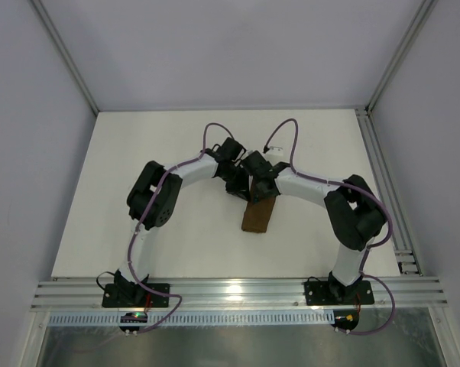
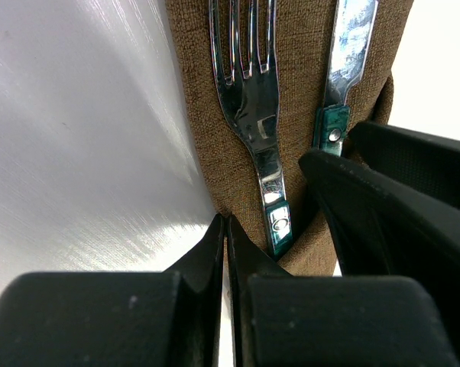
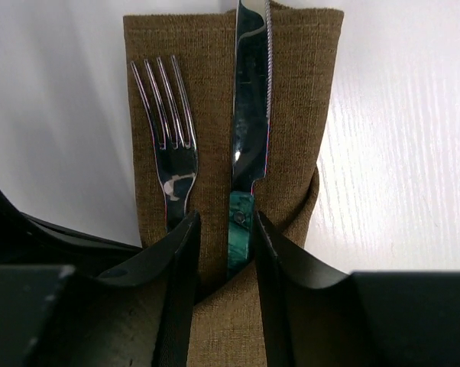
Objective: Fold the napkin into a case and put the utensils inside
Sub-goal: Insert the knife into the folded napkin.
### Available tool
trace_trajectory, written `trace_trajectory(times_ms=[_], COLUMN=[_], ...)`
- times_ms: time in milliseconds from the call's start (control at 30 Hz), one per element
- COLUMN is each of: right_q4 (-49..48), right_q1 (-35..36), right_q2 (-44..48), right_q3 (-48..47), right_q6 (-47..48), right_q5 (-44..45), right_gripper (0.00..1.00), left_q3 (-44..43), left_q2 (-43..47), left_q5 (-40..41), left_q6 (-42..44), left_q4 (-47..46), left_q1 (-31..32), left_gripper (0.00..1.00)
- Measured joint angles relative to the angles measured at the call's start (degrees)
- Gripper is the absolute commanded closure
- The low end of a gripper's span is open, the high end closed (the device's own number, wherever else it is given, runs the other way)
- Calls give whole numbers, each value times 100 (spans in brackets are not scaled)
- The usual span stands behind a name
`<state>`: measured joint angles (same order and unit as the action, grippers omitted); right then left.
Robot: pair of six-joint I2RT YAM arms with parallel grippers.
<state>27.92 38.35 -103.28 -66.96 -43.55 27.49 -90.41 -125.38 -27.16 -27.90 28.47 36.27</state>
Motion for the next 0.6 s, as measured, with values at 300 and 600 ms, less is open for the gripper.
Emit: trace_trajectory(times_ms=[300,600], right_q4=[63,83], right_q1=[-192,-197], right_q2=[-258,-437], right_q3=[-164,-256], right_q6=[28,28], right_q5=[87,101], right_gripper=[64,96], left_q3=[0,28], left_q2=[0,11], left_q5=[-9,-17], left_q6=[-13,-22], left_q4=[0,-37], left_q1=[-2,-2], left_gripper=[100,100])
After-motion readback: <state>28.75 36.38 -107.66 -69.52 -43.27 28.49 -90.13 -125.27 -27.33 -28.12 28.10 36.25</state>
